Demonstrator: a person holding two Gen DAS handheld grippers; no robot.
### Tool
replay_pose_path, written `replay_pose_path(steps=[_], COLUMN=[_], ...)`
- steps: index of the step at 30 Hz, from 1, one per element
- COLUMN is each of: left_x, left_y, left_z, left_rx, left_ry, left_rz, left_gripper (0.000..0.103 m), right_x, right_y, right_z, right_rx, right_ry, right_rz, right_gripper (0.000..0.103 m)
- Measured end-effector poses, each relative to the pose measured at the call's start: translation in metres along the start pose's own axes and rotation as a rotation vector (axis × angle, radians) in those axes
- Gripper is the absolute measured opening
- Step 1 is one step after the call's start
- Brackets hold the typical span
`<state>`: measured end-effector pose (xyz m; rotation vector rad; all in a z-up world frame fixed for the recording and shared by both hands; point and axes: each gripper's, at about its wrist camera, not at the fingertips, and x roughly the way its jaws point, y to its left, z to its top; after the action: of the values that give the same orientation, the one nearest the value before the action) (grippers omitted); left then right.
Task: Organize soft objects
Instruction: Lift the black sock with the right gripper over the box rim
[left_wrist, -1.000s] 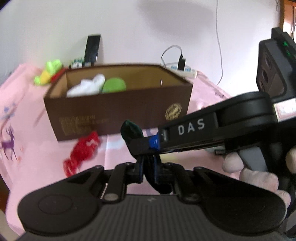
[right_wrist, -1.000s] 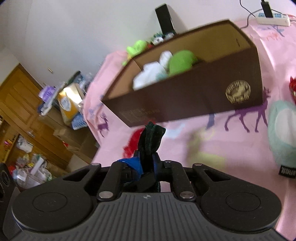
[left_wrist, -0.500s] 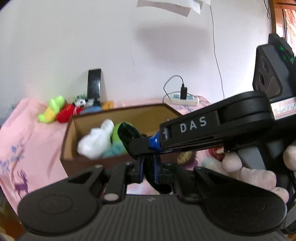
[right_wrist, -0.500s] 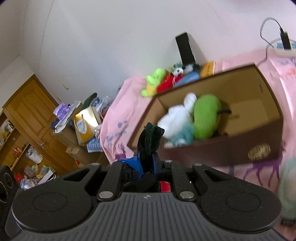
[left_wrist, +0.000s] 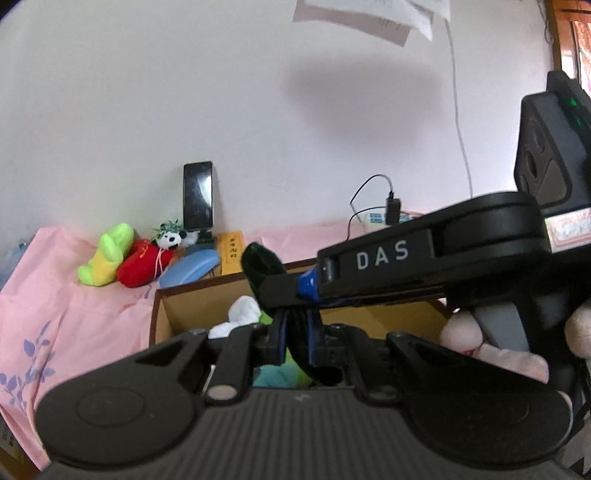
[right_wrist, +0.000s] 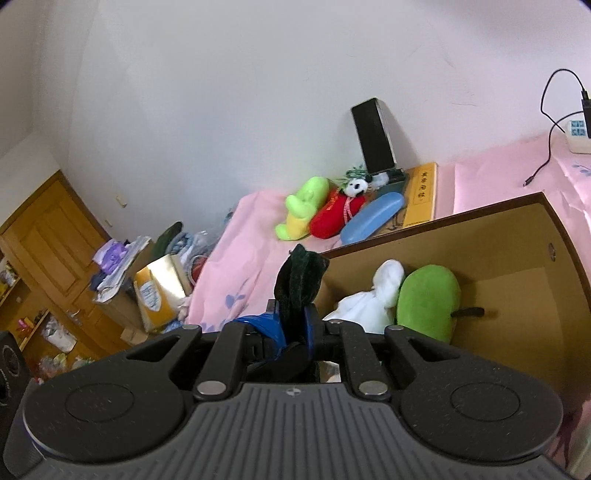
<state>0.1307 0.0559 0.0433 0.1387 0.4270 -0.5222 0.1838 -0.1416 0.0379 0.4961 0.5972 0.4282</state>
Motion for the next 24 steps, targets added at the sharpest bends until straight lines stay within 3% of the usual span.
replay_pose_path(steps=[13, 24], left_x=[0.072, 0.099], left_y=[0.025, 0.035], left_z=[-0.018, -0.034], left_rx=[-0.068, -0.087], left_ry=[0.153, 0.226], left_rz=[-0.007, 0.023], left_gripper=[0.006, 0.009], right_x=[0.063, 0.08], right_y=[-0.037, -0.053], right_z=[-0.006, -0.012], right_rx=[0.05, 0.109], right_ry=[0.116, 0.182], right_rz=[-0.113, -0.12], right_gripper=[0.0, 0.004])
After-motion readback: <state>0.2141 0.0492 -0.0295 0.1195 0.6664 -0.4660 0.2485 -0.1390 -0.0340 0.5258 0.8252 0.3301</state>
